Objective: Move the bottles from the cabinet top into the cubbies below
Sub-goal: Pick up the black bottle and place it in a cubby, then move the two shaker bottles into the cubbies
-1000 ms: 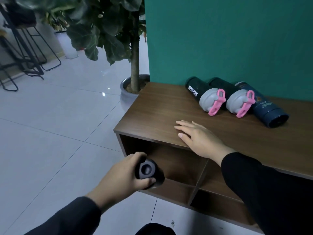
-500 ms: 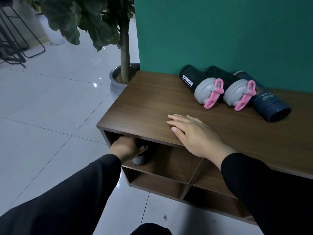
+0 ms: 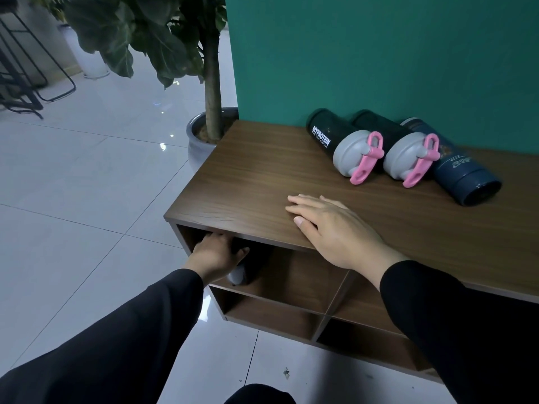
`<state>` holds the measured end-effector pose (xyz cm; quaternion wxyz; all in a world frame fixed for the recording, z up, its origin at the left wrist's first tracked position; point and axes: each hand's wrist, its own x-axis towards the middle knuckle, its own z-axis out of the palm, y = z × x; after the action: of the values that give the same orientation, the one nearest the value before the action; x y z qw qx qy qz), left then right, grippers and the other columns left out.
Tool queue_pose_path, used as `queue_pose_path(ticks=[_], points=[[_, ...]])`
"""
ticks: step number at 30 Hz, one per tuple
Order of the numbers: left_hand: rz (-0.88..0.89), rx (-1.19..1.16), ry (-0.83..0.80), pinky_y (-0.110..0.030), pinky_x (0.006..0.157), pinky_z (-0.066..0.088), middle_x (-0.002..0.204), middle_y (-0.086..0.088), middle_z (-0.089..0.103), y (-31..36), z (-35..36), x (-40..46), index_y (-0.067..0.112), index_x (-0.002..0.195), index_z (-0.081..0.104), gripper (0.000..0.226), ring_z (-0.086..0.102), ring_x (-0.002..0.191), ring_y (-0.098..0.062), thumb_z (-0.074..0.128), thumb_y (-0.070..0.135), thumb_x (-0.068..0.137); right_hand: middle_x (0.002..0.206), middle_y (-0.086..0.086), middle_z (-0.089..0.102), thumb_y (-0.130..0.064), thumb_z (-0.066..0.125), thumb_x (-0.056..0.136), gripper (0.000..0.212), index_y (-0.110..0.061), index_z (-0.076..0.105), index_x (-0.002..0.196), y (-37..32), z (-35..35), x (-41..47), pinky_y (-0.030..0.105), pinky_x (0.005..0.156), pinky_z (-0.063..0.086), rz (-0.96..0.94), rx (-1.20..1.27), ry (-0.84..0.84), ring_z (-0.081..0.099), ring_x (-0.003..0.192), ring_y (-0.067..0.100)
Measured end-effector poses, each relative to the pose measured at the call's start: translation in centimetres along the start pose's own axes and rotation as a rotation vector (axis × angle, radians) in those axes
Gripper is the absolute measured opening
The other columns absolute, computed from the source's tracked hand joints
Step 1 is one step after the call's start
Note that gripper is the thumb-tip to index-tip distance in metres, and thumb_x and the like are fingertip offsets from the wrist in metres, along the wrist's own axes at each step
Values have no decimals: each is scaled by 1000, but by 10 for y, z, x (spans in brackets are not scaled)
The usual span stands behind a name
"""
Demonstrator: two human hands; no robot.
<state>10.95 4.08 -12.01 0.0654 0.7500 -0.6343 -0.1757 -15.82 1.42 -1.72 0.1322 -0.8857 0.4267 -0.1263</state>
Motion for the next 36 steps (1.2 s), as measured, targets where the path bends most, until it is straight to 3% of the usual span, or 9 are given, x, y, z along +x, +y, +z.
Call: queue_pose_path(ticks=[7,11,16,18,20,27,31,34,36], points=[[5,56,71,-46,99,47,125,-11,66,4,3,2,19,129,59,48,58,117,-34,50,52,95,159,-21,34,-38,30,106,43,-33,49,144,0,0,0,27,123,12,4,-4,-4,21,148,-5],[63,70,168,-41,86,49,110,-10,71,5,2,-5,19,116,65,39,62,104,-34,53,49,95,158,-21,35,-37,31,106,43,-32,50,143,-2,-1,0,26,123,12,5,4,-2,21,148,-5],[449,153,523,-34,55,46,71,-11,62,8,5,-55,9,72,67,21,61,65,-35,60,23,86,157,-19,38,-38,34,105,42,-30,53,142,-5,-2,-1,23,122,11,17,24,5,26,147,-3],[723,159,552,-36,53,42,66,-8,55,14,7,-78,10,63,59,28,52,59,-31,59,20,89,152,-20,45,-42,38,103,40,-29,57,136,-5,-4,-3,22,117,19,59,76,29,39,140,7],[833,133,577,-38,56,39,68,-7,54,25,0,-93,8,64,58,32,47,60,-29,61,21,92,140,-21,53,-46,43,100,37,-28,62,126,-5,-5,-4,30,110,36,86,136,73,52,126,14],[770,122,592,-39,57,48,75,-4,61,32,-26,-87,10,70,63,32,50,65,-25,56,25,98,132,-22,55,-49,44,97,37,-26,64,119,-4,-3,-6,35,102,45,91,134,106,57,117,13],[939,54,637,-30,57,34,66,-6,53,37,-41,-102,9,62,59,37,40,59,-25,56,23,97,124,-17,58,-46,46,98,35,-24,64,118,-4,-4,-6,34,99,46,97,169,158,57,114,11],[889,-34,701,-36,57,38,69,-10,56,64,-77,-93,2,65,61,43,46,61,-29,50,24,101,119,-4,58,-43,52,95,37,-18,64,120,-5,-7,-8,39,99,45,81,119,390,56,111,20],[667,-92,717,-39,64,43,77,-8,55,77,-96,-70,3,74,61,39,50,69,-30,50,30,100,122,3,57,-42,57,91,40,-17,62,121,-4,-16,-6,42,100,43,146,55,609,53,114,26]])
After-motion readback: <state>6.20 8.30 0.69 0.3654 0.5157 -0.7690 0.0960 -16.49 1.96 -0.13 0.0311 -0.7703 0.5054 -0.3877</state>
